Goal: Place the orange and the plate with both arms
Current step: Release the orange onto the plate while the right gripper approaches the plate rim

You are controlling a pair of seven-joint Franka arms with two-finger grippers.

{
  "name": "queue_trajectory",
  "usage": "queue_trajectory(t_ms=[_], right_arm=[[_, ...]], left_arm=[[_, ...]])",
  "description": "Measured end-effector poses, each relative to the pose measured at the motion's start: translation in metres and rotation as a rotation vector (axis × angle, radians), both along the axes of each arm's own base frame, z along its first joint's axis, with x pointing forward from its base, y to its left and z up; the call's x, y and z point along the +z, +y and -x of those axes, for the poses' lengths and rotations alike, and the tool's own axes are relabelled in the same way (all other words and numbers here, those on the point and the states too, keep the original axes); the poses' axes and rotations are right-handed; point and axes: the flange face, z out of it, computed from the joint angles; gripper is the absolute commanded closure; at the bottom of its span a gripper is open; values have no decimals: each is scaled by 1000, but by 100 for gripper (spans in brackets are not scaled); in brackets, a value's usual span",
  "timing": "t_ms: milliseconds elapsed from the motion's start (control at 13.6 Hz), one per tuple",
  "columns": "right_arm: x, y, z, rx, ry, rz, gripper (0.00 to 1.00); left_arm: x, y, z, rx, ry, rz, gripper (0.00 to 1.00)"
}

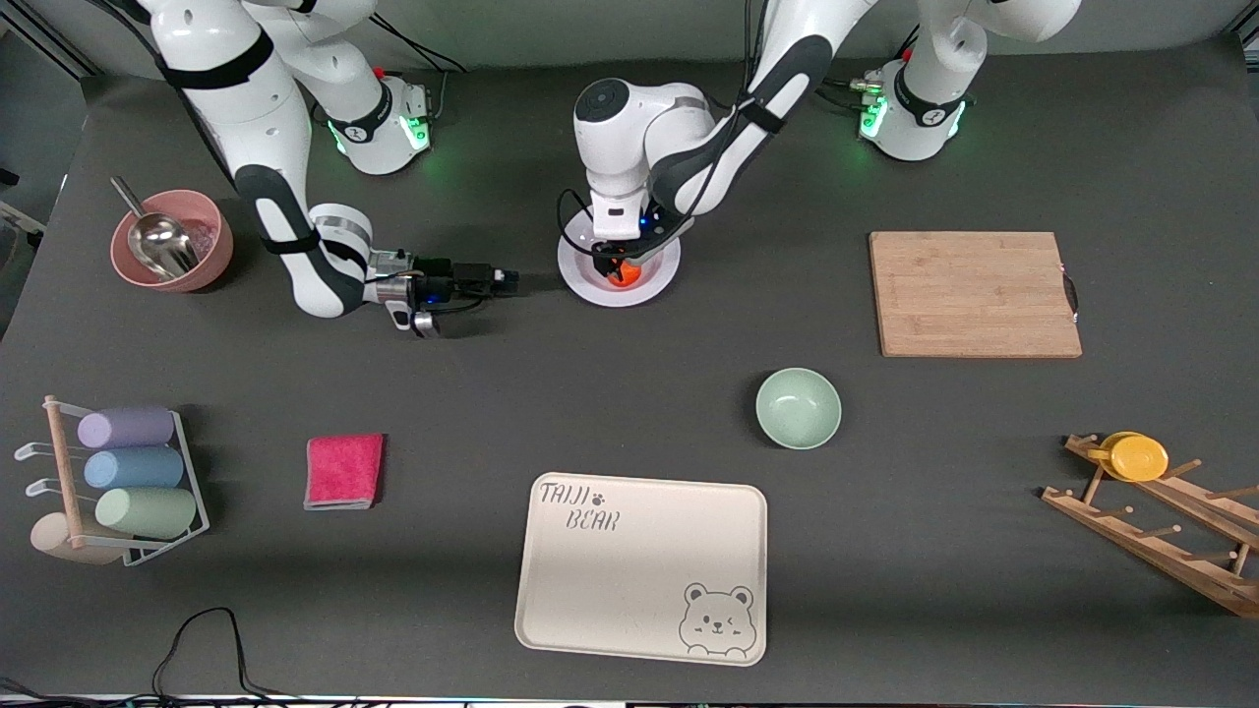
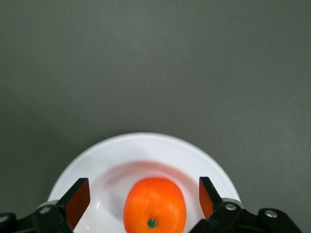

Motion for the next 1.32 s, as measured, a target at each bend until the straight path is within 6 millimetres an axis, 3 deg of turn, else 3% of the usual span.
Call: queue_trajectory(t_ms=[220,367,661,881,1101,1248,1322], right_arm=[[-3,24,7,-15,3,-8,0],[-6,39,13,-23,-2,-12,0],[-13,57,25,1,-59,-8,0],[-16,59,28,10,-108,-7,0],[-17,61,31,-6,-124,-10,0],[-17,65,33,-17,-140,-11,9],[-18,68,35,-20,-147,-12,19]], left_arm=[[44,35,-48,-87,-12,-50,0],[82,74,-90,-161,35,-48,0],[162,191,-161,-325,128,-58,0],[205,286,-187,-386,206,-71,0],[229,379,-206,-434,256,-48,0],[239,424,-209,-403,274,12,0],[242,439,-210,-419,280,29,0]])
